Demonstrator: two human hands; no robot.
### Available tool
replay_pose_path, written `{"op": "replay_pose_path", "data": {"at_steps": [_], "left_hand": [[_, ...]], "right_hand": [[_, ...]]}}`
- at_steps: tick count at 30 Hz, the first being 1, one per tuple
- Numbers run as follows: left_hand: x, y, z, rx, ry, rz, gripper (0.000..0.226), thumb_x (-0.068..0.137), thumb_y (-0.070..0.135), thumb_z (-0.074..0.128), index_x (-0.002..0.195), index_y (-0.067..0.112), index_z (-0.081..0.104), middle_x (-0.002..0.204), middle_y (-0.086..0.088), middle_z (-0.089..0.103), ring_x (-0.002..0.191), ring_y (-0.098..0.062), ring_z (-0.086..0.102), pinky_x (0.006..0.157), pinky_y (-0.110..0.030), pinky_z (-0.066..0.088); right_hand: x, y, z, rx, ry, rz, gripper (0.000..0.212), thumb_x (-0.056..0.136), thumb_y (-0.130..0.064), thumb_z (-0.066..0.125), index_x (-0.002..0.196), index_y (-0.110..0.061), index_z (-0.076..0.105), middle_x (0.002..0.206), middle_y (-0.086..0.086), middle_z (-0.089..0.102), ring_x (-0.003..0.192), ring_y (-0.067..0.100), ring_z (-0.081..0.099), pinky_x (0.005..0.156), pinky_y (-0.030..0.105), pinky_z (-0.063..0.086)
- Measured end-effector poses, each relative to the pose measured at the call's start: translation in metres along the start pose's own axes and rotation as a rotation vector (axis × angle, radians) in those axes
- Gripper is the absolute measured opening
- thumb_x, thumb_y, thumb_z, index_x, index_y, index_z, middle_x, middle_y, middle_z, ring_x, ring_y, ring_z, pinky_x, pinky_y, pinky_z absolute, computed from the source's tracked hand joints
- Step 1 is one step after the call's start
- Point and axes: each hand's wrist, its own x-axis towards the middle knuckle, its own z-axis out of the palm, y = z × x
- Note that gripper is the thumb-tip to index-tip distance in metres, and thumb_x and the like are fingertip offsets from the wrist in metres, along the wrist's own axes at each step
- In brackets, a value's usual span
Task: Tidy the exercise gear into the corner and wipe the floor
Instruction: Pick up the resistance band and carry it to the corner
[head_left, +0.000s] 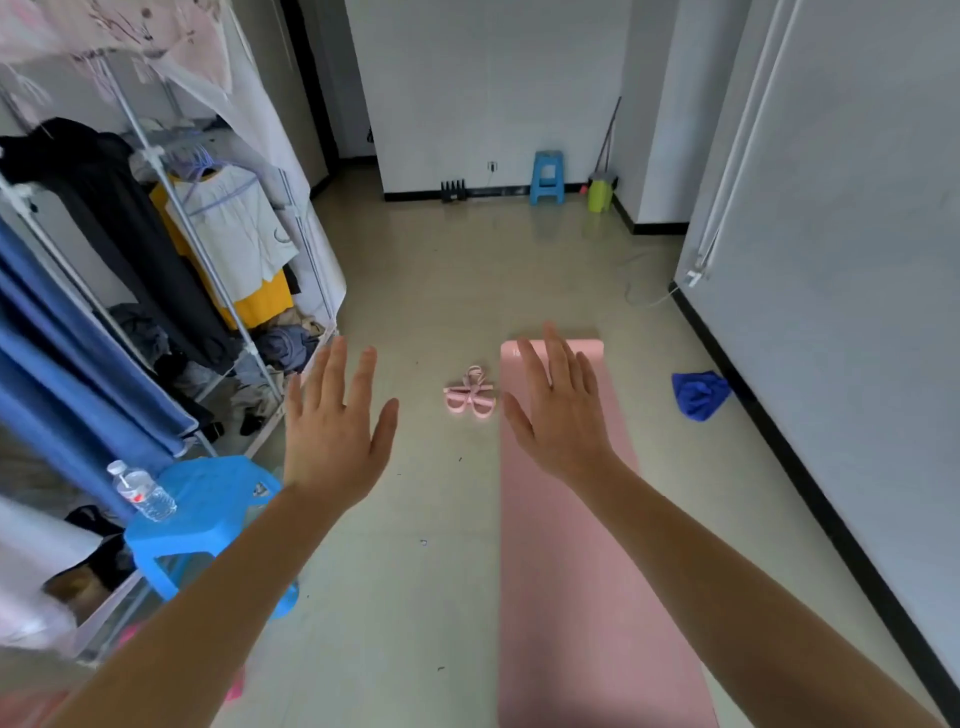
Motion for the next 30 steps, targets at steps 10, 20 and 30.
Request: {"op": "replay_pose_path", "data": {"at_steps": [10,20,30], "left_hand": [[0.163,-0.171,0.134,-0.016,0.015,0.006,0.062,0.095,0.041,0.040,0.148,0.009,0.037,0.157,-0.021,0.030,0.143,-0.041,0.029,0.111,-0.063,0.028],[0.412,-0.252,0.256,-0.096,-0.074,0.214,0.061,0.095,0.039,0.042,0.148,0.009,0.038,0.155,-0.022,0.033,0.142,-0.040,0.032,0.108,-0.060,0.034],[0.628,-0.223,0.444,-0.108,-0.175,0.369,0.063,0.096,0.041,0.037,0.151,0.010,0.035,0.159,-0.021,0.026,0.144,-0.039,0.029,0.109,-0.060,0.034]], "right_hand": [[0.207,-0.032,0.185,-0.025,-0.089,-0.029,0.070,0.099,-0.043,0.051,0.157,-0.013,0.027,0.164,0.021,0.017,0.146,0.039,0.031,0.116,0.054,0.031],[0.383,0.005,0.280,-0.154,-0.075,0.200,0.069,0.100,-0.047,0.041,0.157,-0.011,0.025,0.164,0.023,0.017,0.146,0.040,0.032,0.115,0.053,0.032],[0.545,0.143,0.406,-0.184,-0.051,0.427,0.072,0.099,-0.042,0.052,0.158,-0.011,0.023,0.164,0.022,0.017,0.146,0.040,0.031,0.117,0.051,0.029]]}}
